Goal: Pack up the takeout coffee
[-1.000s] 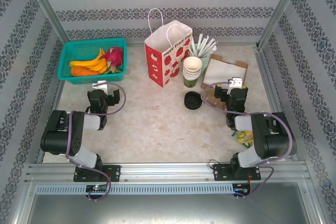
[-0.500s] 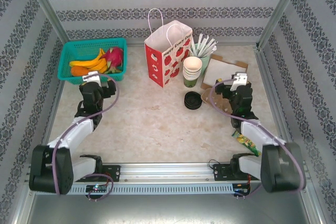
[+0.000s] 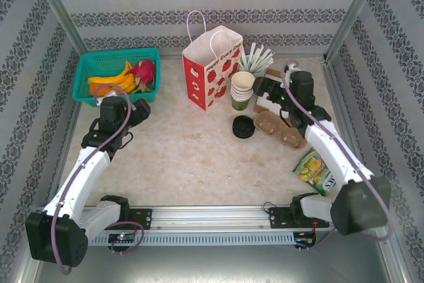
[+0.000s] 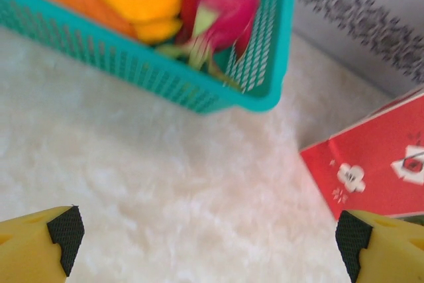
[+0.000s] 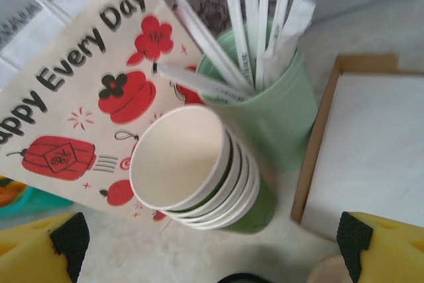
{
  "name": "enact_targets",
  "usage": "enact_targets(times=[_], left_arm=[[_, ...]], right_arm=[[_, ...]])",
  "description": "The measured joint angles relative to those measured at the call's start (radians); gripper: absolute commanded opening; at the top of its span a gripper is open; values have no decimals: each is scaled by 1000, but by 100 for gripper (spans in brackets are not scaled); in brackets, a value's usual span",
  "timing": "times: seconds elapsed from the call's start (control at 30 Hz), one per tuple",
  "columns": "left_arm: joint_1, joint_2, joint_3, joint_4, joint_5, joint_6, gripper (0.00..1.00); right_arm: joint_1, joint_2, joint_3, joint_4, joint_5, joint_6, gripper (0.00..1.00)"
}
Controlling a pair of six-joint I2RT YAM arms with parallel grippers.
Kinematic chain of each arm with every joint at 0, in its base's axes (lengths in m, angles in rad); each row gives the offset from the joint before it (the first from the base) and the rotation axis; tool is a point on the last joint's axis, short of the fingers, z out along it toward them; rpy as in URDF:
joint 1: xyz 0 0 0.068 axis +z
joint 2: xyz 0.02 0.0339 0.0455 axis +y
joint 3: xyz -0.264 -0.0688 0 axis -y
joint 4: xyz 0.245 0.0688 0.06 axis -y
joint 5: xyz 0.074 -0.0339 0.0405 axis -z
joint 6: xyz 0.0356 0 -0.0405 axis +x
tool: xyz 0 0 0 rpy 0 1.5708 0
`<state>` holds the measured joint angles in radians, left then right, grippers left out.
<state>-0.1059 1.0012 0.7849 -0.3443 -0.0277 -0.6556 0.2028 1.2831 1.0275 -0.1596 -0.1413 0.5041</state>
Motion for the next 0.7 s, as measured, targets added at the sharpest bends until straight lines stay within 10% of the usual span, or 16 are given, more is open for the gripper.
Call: enact_targets(times=[0.7], left_arm=[[0,143,-46,92,261,-158,100]], right_arm=[[97,512,647,-585,220,-46,54]])
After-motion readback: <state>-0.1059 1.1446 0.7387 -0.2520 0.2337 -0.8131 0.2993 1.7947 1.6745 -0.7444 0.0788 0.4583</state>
